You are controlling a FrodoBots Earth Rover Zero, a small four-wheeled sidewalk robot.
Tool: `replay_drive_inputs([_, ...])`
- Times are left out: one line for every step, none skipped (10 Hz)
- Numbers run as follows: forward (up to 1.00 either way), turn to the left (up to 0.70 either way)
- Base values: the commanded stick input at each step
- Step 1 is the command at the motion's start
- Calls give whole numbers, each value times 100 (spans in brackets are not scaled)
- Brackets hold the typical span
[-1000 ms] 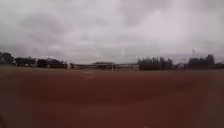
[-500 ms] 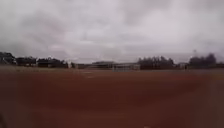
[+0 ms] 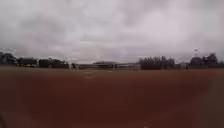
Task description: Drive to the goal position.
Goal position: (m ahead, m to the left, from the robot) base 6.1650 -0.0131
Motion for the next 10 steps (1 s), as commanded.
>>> replay_drive_inputs([65, 0])
replay_drive_inputs([65, 0])
replay_drive_inputs([65, 0])
replay_drive_inputs([65, 0])
replay_drive_inputs([65, 0])
replay_drive_inputs([65, 0])
replay_drive_inputs([65, 0])
replay_drive_inputs([65, 0])
replay_drive_inputs([65, 0])
replay_drive_inputs([65, 0])
